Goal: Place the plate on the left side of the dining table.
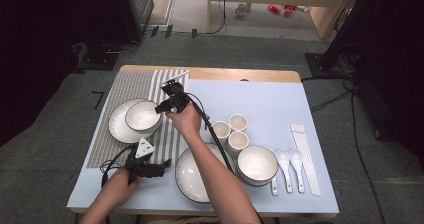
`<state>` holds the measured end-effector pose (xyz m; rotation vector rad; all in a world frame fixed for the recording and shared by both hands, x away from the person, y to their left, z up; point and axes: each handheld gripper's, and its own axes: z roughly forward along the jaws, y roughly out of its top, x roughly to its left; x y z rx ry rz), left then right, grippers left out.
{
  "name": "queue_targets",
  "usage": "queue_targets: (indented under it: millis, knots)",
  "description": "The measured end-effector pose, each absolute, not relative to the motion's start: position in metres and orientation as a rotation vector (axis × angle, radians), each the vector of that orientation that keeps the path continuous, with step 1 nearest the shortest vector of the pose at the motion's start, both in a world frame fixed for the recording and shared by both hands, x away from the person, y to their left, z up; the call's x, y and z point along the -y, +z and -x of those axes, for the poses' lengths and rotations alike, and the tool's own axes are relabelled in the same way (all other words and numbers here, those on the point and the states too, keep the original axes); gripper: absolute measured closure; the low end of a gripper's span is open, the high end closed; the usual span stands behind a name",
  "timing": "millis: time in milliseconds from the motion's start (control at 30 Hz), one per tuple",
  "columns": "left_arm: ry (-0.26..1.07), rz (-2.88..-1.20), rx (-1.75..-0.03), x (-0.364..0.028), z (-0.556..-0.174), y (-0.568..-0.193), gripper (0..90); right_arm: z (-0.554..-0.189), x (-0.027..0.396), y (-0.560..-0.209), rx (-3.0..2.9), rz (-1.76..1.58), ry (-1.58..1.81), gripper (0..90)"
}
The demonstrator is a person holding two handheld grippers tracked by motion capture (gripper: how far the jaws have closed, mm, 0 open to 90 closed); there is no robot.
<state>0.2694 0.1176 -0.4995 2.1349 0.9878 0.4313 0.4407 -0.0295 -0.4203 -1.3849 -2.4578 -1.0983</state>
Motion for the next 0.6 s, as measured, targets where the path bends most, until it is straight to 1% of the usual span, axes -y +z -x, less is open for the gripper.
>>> queue_targets:
  millis: [233, 400, 600]
  knots:
    - [0.431, -2.135, -0.988, -0.118, -0.269, -0.499, 14.7, -0.435, 0.036, -0.414, 2.467, 1.34, -1.117, 72.4]
    - [0.431, -2.135, -0.988, -0.118, -0.269, -0.499, 14.7, -0.43, 0.038, -0.411, 2.488, 1.312, -1.108, 75.2]
    - [0.431, -2.135, -0.988, -0.118, -0.269, -0.5, 14.7, -0.424, 0.042, -0.408, 2.507, 1.284, -1.124, 81.5]
